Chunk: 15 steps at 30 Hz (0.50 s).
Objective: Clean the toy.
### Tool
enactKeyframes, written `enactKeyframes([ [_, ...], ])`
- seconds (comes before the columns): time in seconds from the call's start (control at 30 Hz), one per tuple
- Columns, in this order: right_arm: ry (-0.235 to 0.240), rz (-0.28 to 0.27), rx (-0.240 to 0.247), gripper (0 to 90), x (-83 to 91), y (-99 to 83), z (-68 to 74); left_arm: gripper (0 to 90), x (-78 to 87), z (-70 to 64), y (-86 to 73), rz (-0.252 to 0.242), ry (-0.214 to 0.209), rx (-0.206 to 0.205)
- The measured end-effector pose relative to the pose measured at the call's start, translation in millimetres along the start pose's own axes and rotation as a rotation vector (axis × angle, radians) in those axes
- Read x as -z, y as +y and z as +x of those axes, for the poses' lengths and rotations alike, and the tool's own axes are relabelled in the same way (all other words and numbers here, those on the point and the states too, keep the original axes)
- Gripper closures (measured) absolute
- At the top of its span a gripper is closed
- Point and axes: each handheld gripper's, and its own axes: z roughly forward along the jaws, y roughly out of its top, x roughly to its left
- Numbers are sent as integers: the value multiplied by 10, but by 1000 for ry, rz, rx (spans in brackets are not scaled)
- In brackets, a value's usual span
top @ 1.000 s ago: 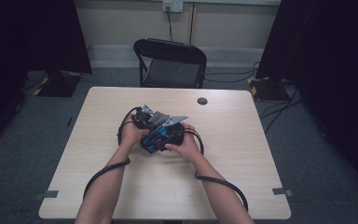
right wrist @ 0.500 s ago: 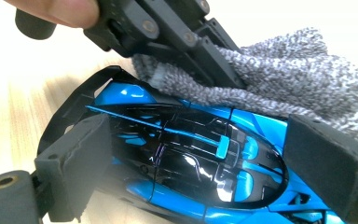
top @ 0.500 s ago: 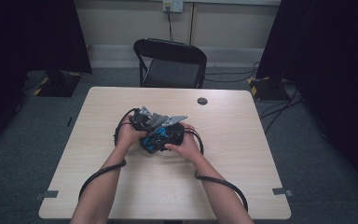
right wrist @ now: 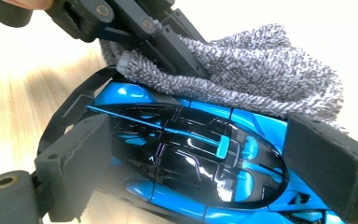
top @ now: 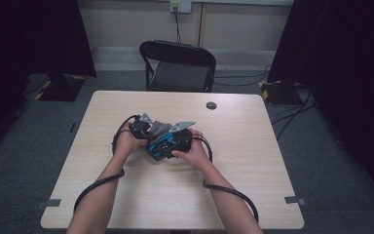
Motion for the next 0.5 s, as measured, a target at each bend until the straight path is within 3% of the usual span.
enactKeyframes([
  [0.5, -6, 0, 0, 80, 3, -4, 7, 813, 156, 39, -161, 7, -15, 17],
])
